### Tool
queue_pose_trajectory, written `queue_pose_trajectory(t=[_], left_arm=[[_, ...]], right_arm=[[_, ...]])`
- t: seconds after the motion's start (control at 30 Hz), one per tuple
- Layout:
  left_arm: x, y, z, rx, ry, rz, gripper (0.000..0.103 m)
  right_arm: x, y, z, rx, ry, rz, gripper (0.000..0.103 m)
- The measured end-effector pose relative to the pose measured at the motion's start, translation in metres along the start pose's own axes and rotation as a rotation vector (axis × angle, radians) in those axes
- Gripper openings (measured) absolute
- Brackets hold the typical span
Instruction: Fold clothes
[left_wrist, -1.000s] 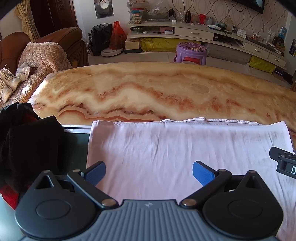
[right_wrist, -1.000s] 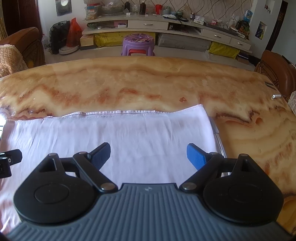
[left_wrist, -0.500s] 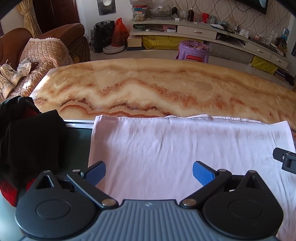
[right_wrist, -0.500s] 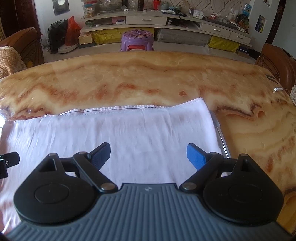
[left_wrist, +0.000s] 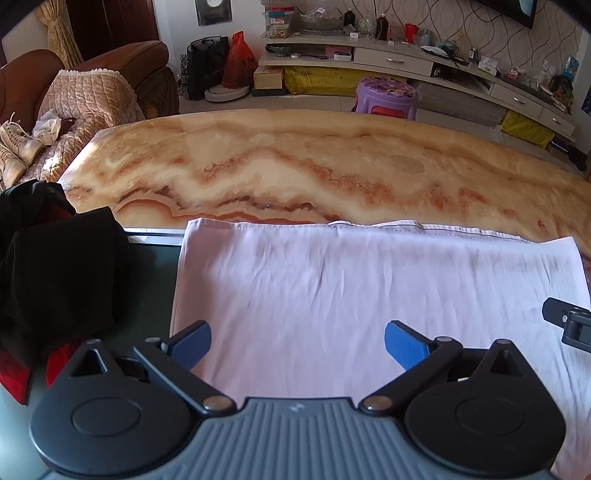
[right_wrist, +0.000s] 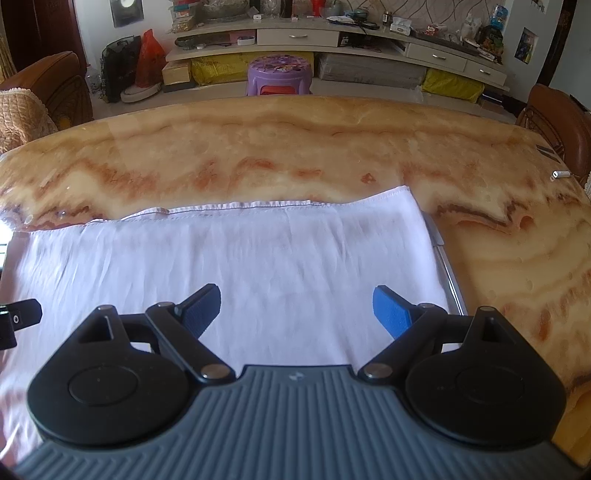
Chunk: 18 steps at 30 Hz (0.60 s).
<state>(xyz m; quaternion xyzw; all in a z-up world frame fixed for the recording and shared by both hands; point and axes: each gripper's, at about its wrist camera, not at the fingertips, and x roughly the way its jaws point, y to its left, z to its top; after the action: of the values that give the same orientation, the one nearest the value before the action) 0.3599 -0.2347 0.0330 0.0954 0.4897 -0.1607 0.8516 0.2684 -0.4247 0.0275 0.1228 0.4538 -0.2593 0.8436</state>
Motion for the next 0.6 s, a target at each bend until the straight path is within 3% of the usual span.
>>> queue_pose_trajectory(t=[0.6], left_arm=[[-0.001, -0.007, -0.011, -0.009, 0.015, -0.028, 0.103]], right_arm=[[0.0, 0.003, -0.011, -0.027, 0.017, 0.002, 0.097]])
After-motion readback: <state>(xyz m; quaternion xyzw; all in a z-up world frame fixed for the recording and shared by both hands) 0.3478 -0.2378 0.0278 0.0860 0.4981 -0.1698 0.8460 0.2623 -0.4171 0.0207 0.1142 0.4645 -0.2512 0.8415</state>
